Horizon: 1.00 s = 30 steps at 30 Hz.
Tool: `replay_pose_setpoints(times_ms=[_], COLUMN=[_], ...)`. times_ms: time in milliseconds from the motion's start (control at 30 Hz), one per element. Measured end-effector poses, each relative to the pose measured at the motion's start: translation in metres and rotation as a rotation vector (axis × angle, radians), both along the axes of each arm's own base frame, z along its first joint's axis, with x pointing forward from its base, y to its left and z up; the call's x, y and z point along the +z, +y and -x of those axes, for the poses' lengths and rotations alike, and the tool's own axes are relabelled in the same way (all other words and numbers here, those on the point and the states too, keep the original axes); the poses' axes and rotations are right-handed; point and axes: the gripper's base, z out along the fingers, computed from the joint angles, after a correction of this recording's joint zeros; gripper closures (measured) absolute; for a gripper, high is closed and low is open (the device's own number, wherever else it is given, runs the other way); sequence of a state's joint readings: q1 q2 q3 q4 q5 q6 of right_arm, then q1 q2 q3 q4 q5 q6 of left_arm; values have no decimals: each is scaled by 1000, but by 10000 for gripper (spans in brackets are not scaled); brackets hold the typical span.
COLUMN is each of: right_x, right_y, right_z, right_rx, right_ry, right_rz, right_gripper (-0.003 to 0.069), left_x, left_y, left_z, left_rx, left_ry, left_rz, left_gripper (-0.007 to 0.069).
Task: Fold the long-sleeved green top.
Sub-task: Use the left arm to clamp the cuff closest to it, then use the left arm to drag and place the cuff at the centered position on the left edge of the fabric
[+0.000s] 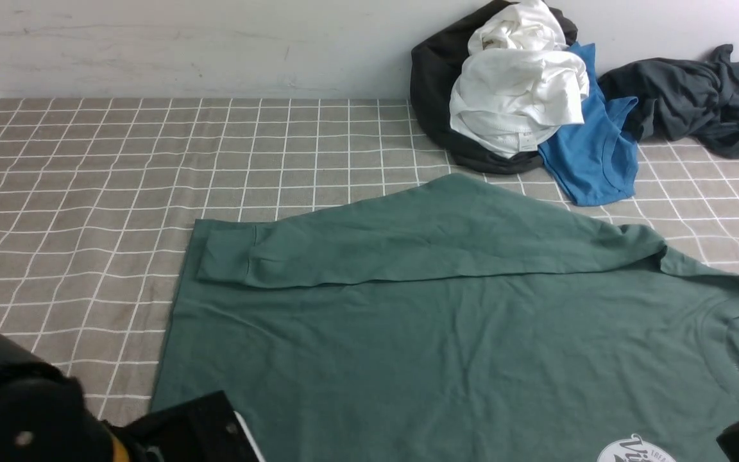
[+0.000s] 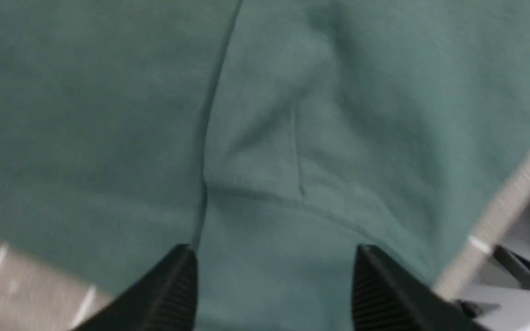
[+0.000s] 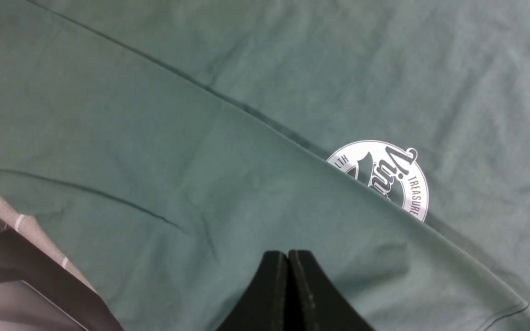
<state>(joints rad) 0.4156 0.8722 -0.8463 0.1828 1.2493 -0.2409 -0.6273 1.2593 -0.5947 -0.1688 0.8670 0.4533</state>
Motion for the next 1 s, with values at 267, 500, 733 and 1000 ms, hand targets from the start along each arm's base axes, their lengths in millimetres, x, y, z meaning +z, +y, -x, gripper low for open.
replay_pose_setpoints(times_ms=[267,500,733,1000], right_x=[0,-1,-1,-1], right_y=[0,0,0,-1], right_z=[0,0,0,-1], right_rx=[19,21,20,20], right_ry=[-6,-6,-7,-13], right_rz=[8,9,12,26], right_gripper=[674,674,674,674], left_x=[-46,-47,-23,25], left_y=[-18,-21,-23,-26], left_z=[-22,-24,-24,-51], left_rx=[20,43,36,38], left_ry=[37,73,81,-34], left_rz=[-50,-56,-32,-19], left_gripper=[145,412,608,609])
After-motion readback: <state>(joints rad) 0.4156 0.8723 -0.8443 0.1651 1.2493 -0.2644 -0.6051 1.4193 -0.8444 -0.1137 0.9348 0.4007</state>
